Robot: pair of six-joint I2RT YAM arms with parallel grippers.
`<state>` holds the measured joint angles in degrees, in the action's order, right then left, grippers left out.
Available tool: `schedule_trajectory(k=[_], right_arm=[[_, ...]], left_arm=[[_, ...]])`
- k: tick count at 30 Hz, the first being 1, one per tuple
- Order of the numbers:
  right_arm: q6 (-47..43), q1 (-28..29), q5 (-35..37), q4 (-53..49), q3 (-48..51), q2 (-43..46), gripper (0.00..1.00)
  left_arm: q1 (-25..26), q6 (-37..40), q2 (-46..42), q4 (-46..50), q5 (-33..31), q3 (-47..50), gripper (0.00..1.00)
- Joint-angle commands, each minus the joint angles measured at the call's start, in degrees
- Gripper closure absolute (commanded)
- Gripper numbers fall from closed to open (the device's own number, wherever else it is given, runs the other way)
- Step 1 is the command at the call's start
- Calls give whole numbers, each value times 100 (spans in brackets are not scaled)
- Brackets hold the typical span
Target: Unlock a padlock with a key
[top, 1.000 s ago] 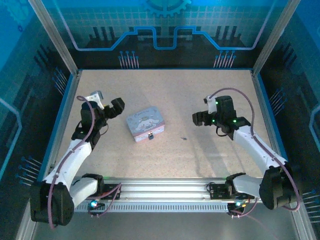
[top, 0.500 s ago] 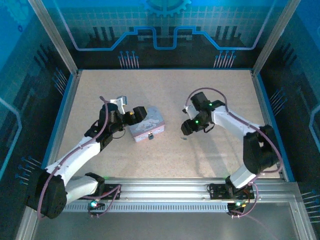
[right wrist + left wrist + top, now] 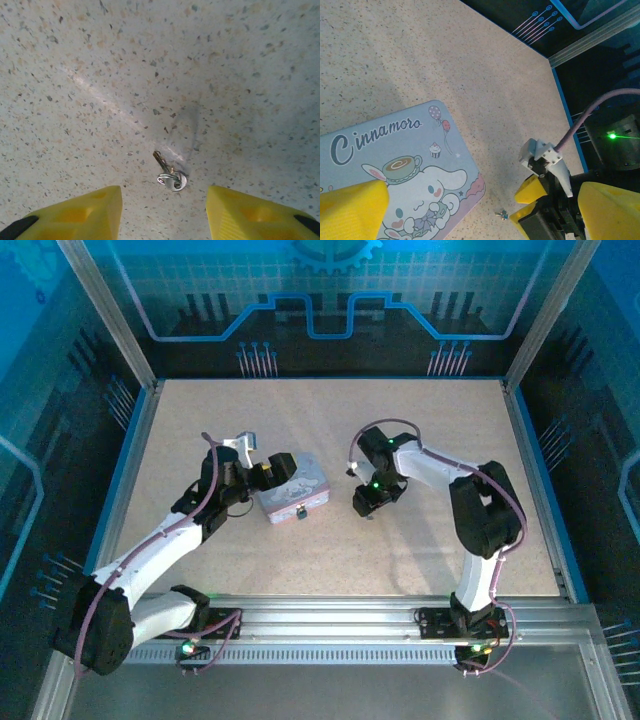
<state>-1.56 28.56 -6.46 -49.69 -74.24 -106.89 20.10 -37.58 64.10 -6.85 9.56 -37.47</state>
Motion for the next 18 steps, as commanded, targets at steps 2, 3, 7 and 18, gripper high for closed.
schedule_trajectory(k=[2,3,7,18], right_arm=[[33,96,99,-315,-221,-246,53],[78,108,153,-325,-223,-268,53],[286,183,401,-391,-278,-365,53],[577,336,644,-444,-332,-653,57]], left_arm=[[36,-58,6,-159,72,-98,1],[38,-65,17,-166,76,-94,1],[38,-83,38,-184,66,-87,1],[38,-104,55,-194,71,-76,1]])
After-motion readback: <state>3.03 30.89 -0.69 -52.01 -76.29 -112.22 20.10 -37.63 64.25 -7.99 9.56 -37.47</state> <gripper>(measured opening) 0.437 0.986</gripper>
